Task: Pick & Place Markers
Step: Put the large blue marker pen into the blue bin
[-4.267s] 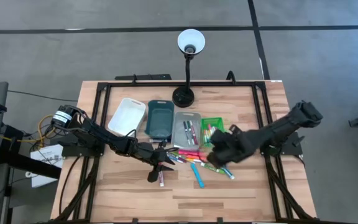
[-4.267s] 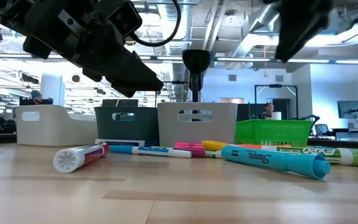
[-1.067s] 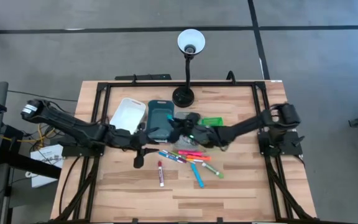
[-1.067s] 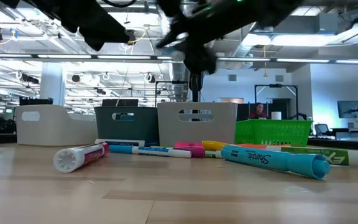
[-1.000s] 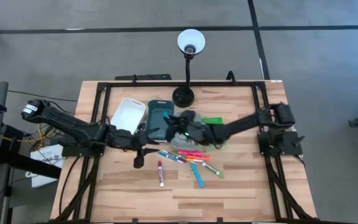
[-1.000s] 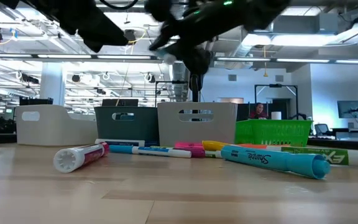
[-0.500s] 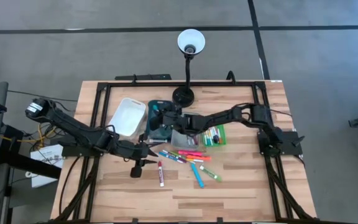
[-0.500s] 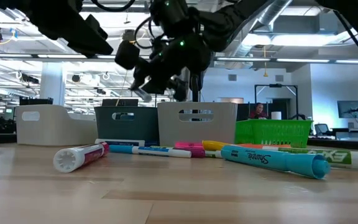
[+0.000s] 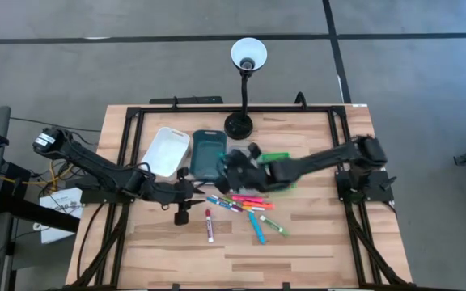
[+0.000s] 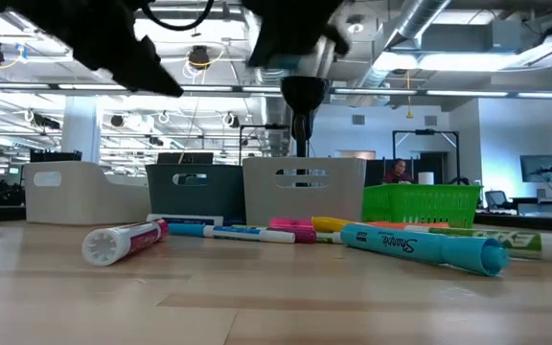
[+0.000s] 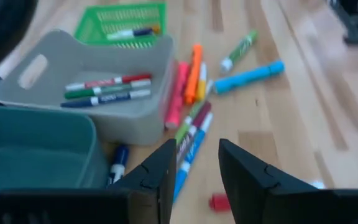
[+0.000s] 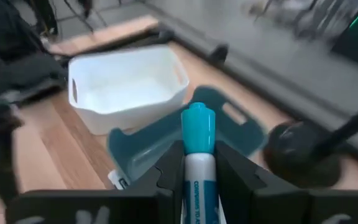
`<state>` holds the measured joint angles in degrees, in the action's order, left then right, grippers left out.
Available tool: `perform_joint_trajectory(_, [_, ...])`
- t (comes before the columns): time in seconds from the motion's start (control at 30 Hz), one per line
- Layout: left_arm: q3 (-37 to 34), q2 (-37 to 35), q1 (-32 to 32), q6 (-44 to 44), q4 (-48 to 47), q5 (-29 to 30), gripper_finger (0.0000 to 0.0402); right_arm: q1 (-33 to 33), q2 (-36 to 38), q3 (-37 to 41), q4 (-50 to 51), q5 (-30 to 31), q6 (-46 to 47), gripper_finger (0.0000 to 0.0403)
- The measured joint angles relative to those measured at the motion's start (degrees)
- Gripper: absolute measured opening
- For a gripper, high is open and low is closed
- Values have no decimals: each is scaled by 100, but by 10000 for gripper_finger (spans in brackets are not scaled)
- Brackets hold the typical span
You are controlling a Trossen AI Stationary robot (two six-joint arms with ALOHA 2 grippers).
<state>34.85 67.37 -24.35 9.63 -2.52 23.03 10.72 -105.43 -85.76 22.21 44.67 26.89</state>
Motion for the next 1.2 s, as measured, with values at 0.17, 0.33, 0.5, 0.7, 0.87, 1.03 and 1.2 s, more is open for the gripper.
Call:
perform_joint_trajectory(0.17, [0,0,40,87,795,119,117,706,430,0,-169,804,-795,60])
perform_joint_trajectory(0.33, [0,0,39,-555,2229,-29,117,977,810,89,-1600,622,-2198,60])
perform_joint_trajectory(0.5, [0,-4,99,-673,2710,-164,117,415,744,840,-4571,-1884,-3461,60])
perform_joint_trajectory(0.7, [-10,-37,232,-748,2666,151,117,-464,448,1326,-5497,-3070,-2552,60])
perform_joint_trajectory(0.87, [-7,-192,262,-1300,2666,1278,117,-790,287,1358,-5803,-3034,-2705,60])
perform_joint_trajectory(1.03, [-4,-668,102,-1658,2369,2280,117,-1142,285,1362,-4668,-1670,-2177,60])
perform_joint_trajectory(1.2, [0,-1052,102,-1937,2304,2780,117,-1405,-285,1366,-4615,-1523,-1413,60])
